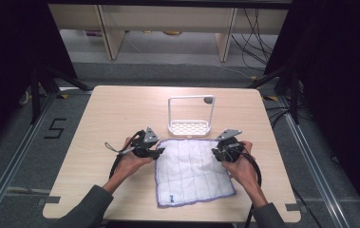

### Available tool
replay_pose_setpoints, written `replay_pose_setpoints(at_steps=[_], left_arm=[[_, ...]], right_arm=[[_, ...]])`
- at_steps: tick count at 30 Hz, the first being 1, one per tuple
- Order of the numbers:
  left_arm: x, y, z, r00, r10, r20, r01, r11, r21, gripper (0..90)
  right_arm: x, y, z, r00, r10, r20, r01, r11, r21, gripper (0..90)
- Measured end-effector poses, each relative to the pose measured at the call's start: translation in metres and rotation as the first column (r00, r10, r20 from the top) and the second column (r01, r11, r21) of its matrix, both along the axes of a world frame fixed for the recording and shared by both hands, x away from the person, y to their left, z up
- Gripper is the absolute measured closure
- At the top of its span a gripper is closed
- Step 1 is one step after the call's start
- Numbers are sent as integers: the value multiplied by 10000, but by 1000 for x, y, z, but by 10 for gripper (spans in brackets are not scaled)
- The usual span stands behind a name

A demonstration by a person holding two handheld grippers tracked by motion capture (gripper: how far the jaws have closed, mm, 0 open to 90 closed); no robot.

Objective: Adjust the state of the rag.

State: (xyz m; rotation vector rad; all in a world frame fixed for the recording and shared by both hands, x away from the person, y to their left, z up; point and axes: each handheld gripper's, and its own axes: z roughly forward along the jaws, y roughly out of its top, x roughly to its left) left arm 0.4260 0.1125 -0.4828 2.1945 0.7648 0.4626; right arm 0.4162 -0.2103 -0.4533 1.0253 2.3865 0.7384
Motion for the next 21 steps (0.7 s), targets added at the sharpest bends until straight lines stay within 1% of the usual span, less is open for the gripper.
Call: replay_pose_setpoints(at_steps=[1,2,3,4,5,6,7,8,9,10,11,12,13,14,15,17,18,19,20,21], left_arm=[[-12,4,6,9998,-211,-30,211,9997,-127,501],[-25,6,10,9986,-517,-78,514,9983,-283,487],[-39,7,13,9977,-645,-199,633,9964,-557,478],[-51,9,14,9959,-884,-206,870,9943,-622,469],[-64,9,15,9932,-1130,-289,1105,9908,-784,468],[-75,9,13,9895,-1359,-484,1310,9871,-922,465],[-84,9,12,9856,-1548,-673,1482,9845,-937,461],[-93,9,9,9838,-1603,-798,1524,9836,-968,461],[-100,8,4,9822,-1665,-875,1565,9814,-1109,461],[-104,8,2,9784,-1883,-859,1821,9804,-750,462],[-109,7,-2,9774,-1887,-958,1818,9804,-757,462],[-114,5,-5,9747,-1904,-1171,1810,9796,-870,462],[-115,4,-7,9660,-2220,-1325,2134,9740,-759,464],[-118,3,-9,9629,-2289,-1429,2195,9724,-785,466],[-118,2,-9,9599,-2434,-1395,2357,9694,-690,474],[-119,0,-9,9600,-2506,-1253,2464,9680,-483,489],[-120,-2,-11,9590,-2559,-1216,2528,9667,-409,502],[-121,-4,-12,9556,-2656,-1276,2630,9641,-371,518],[-121,-6,-14,9512,-2818,-1256,2807,9594,-273,538],[-121,-8,-15,9495,-2840,-1333,2844,9586,-163,556]], right_arm=[[-8,-4,7,9999,-160,62,159,9997,172,588],[-15,-8,12,9999,-161,27,160,9993,341,570],[-23,-13,17,9997,-235,-103,241,9978,625,567],[-30,-19,18,9999,-116,-26,118,9971,757,566],[-38,-23,18,9997,-95,-204,115,9951,978,566],[-46,-27,17,9992,-105,-398,150,9935,1133,566],[-53,-32,14,9986,-25,-536,93,9919,1264,567],[-61,-35,12,9979,-118,-632,197,9918,1264,571],[-69,-38,10,9964,-150,-832,260,9909,1319,576],[-75,-42,6,9962,-92,-870,209,9907,1345,581],[-82,-44,3,9951,-81,-985,217,9902,1381,583],[-88,-46,0,9935,-98,-1137,269,9883,1501,589],[-93,-48,-4,9932,-32,-1160,211,9880,1530,597],[-97,-49,-7,9911,-22,-1329,235,9870,1589,599],[-101,-50,-11,9884,37,-1517,202,9876,1558,601],[-103,-52,-20,9905,189,-1365,51,9848,1734,619],[-104,-51,-24,9895,272,-1422,-27,9855,1697,628],[-104,-51,-26,9851,389,-1676,-133,9884,1515,643],[-104,-49,-28,9826,402,-1816,-133,9891,1469,654],[-104,-48,-30,9798,383,-1961,-98,9895,1444,664]])
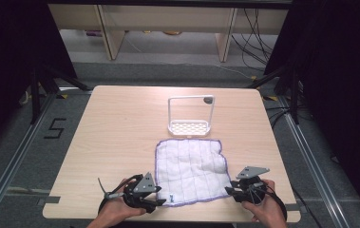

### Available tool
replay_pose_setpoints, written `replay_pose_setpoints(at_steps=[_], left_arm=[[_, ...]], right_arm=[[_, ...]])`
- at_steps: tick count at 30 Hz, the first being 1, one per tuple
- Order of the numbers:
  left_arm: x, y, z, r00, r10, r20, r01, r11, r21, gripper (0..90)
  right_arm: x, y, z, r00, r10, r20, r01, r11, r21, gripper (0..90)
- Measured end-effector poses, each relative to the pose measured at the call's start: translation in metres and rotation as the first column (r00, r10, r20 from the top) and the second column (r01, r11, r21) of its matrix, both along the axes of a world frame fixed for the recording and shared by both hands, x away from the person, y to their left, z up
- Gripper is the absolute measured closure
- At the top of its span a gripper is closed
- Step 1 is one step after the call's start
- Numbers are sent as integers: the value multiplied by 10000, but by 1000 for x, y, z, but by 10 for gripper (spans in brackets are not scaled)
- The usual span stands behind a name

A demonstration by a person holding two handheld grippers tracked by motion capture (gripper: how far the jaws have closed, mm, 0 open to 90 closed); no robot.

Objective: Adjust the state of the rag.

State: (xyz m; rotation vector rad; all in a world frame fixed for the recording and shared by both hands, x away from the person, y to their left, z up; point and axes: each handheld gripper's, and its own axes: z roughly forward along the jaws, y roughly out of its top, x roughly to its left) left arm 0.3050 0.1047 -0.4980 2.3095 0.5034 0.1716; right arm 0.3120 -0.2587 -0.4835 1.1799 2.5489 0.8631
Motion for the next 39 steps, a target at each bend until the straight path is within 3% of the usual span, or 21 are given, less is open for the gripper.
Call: replay_pose_setpoints(at_steps=[4,5,7,9,12,16,17,19,20,21,24,26,28,30,31,32,33,35,36,37,39], left_arm=[[4,0,-3,9984,-471,313,448,9965,709,681],[5,0,-5,9982,-448,408,414,9960,796,749],[7,6,-8,9977,-639,211,619,9944,856,891],[7,8,-6,9958,-869,293,832,9904,1103,895],[3,12,-6,9949,-907,444,846,9888,1233,896],[-4,13,-7,9961,-736,487,685,9927,995,897],[-4,16,-5,9933,-1030,529,953,9868,1311,897],[-5,17,-5,9931,-1081,465,1011,9861,1316,897],[-9,17,-6,9962,-774,396,730,9920,1030,897],[-7,20,-5,9933,-1022,531,938,9855,1412,897],[-5,23,-7,9982,-477,369,439,9943,977,896],[0,26,-8,9992,-393,118,384,9968,702,889],[1,25,-8,9998,-103,-141,103,9999,42,794],[4,27,-4,9997,-148,-194,149,9999,33,698],[12,31,3,9996,189,-202,-200,9980,-601,632],[12,31,3,9996,189,-202,-200,9980,-601,611],[26,34,10,9972,731,-122,-737,9952,-642,583],[46,39,12,9937,1106,202,-1095,9929,-463,530],[56,40,12,9885,1504,130,-1492,9865,-675,527],[68,44,12,9878,1558,16,-1554,9859,-619,525],[85,46,12,9796,2011,-8,-2004,9756,-898,518]], right_arm=[[4,-1,-11,9998,205,-15,-206,9996,-210,804],[4,-2,-12,9991,366,219,-361,9991,-232,855],[2,-2,-11,9986,523,110,-519,9981,-327,878],[-8,3,-9,9971,728,213,-707,9938,-857,897],[-16,7,-9,9948,986,253,-960,9916,-866,897],[-34,12,-5,9907,1351,185,-1331,9873,-869,896],[-37,13,-4,9919,1272,24,-1266,9884,-834,895],[-39,14,-4,9906,1366,31,-1359,9872,-833,894],[-41,15,-6,9911,1329,41,-1323,9887,-704,893],[-42,16,-5,9902,1395,-72,-1396,9877,-708,892],[-42,19,-5,9875,1577,-37,-1576,9847,-738,878],[-42,21,-5,9907,1358,-91,-1361,9895,-494,777],[-40,20,-3,9894,1450,76,-1444,9880,-544,732],[-35,19,1,9874,1518,448,-1500,9878,-407,632],[-31,18,3,9893,1238,771,-1221,9922,-259,596],[-25,16,8,9902,1061,905,-1050,9943,-160,576],[-17,13,11,9898,858,1134,-862,9963,-20,537],[4,6,15,9824,650,1753,-706,9972,256,535],[13,5,17,9858,253,1659,-320,9988,375,529],[25,3,19,9830,128,1833,-174,9996,238,530],[45,1,21,9798,-88,1997,54,9998,174,530]])
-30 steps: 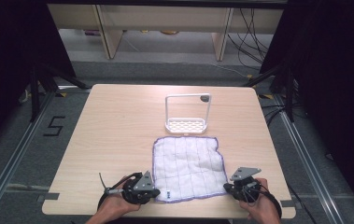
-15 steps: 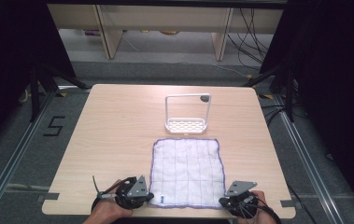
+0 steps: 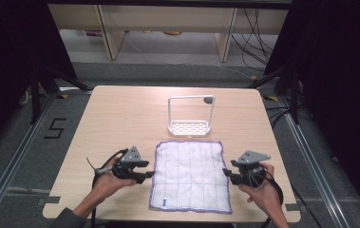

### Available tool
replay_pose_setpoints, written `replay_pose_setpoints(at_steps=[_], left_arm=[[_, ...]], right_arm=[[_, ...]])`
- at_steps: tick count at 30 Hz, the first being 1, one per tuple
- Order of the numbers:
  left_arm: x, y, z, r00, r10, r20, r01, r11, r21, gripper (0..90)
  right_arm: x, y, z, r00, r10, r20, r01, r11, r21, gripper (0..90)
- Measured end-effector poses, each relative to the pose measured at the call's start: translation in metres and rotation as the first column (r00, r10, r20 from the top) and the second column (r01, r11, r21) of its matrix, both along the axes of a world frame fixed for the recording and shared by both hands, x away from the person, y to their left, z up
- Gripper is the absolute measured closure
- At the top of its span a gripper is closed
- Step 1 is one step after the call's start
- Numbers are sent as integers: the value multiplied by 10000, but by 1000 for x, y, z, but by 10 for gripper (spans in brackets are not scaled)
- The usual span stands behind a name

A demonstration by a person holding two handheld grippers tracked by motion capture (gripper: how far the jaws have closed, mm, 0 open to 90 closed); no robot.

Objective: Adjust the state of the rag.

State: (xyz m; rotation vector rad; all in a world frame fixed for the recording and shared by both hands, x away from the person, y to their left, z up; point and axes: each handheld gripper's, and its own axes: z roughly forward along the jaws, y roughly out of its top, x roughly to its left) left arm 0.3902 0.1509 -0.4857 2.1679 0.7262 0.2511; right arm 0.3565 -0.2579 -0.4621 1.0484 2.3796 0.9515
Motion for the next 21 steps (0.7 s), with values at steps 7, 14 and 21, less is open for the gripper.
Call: replay_pose_setpoints(at_steps=[7,14,21], left_arm=[[43,-3,-1,9962,873,-9,-873,9962,-4,485],[73,-21,-8,9927,1183,-214,-1183,9930,-3,481],[86,-35,-14,9915,1269,-283,-1266,9919,129,484]], right_arm=[[52,4,0,9981,-448,-425,456,9988,184,507],[86,9,-1,9963,-762,-408,772,9968,215,500],[104,12,-6,9932,-980,-630,988,9951,83,495]])
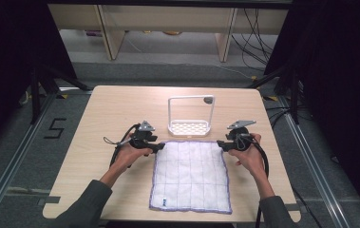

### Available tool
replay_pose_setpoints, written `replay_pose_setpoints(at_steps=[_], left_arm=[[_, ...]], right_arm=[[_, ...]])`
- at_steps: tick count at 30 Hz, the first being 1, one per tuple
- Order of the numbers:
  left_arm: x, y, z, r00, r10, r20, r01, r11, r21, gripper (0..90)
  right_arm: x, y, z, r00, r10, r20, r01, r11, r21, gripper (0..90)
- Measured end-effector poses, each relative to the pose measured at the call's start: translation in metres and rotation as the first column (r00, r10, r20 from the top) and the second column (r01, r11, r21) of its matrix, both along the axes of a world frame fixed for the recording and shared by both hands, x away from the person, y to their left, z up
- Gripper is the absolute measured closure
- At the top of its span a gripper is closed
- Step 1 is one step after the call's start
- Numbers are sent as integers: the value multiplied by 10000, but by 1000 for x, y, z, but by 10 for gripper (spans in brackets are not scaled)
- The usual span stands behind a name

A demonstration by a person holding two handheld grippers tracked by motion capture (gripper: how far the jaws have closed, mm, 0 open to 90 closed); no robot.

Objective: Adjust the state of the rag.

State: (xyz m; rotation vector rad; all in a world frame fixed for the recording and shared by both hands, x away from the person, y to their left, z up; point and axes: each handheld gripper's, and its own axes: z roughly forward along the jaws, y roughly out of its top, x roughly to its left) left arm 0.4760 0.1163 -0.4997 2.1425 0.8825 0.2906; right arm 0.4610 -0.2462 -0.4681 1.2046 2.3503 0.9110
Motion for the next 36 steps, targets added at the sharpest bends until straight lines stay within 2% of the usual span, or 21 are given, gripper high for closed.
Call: replay_pose_setpoints(at_steps=[1,2,3,4,6,8,12,13,14,18,19,23,24,25,28,31,32,33,34,35,36], left_arm=[[3,-2,-2,10000,22,67,-23,9998,191,485],[5,-2,-4,10000,90,15,-90,9998,175,487],[7,-3,-6,9999,150,-49,-150,9998,141,489],[7,-3,-6,9999,150,-49,-150,9998,141,490],[9,-3,-8,9996,244,-120,-242,9996,165,497],[9,-4,-10,9998,176,-116,-174,9996,235,500],[7,-9,-12,9999,72,-73,-69,9990,439,520],[8,-9,-12,10000,-25,-94,29,9987,511,531],[7,-10,-13,10000,-9,-89,14,9987,509,543],[8,-9,-12,9997,-181,-159,187,9989,420,586],[7,-10,-12,9998,-180,-106,185,9989,436,599],[5,-12,-12,9996,-254,-103,259,9985,473,681],[5,-13,-12,9996,-253,-101,257,9987,433,703],[4,-13,-12,9995,-291,-85,294,9985,453,725],[3,-14,-11,9991,-413,59,408,9974,595,795],[3,-14,-11,9989,-467,101,461,9974,560,826],[2,-13,-12,9982,-573,183,563,9971,517,833],[2,-13,-12,9982,-569,180,560,9973,480,838],[2,-13,-12,9982,-580,177,571,9973,471,843],[3,-13,-12,9980,-601,188,592,9971,471,846],[3,-13,-12,9979,-611,208,601,9971,471,849]], right_arm=[[1,-1,-2,9999,28,137,-28,10000,47,495],[2,-1,-1,10000,-12,-29,12,10000,52,495],[4,-2,-5,9995,-85,319,81,9999,131,495],[4,-2,-5,9995,-85,319,81,9999,131,495],[5,-7,-4,9997,-224,-96,223,9997,-34,492],[6,-9,-6,9998,-175,68,176,9998,-86,488],[7,-6,-7,9996,-202,-216,201,9998,-70,489],[10,-4,-13,9989,-158,448,152,9998,133,489],[10,-5,-9,10000,21,-46,-22,9998,-213,490],[11,-1,-13,9994,-313,-170,313,9995,2,494],[12,0,-14,9976,-405,-562,404,9992,-27,498],[16,3,-21,9978,-369,-555,374,9993,78,509],[17,4,-20,9969,-302,-722,302,9995,-23,513],[18,6,-23,9983,-263,-515,260,9996,-54,515],[19,9,-23,9958,-250,-875,244,9997,-77,534],[22,11,-28,9976,-202,-659,194,9997,-135,557],[23,10,-27,9953,-190,-953,172,9997,-193,568],[24,9,-28,9957,-117,-917,92,9996,-276,580],[24,9,-29,9954,-66,-959,45,9997,-228,609],[22,11,-30,9919,-372,-1213,395,9991,163,644],[22,11,-30,9921,-306,-1220,329,9993,167,653]])
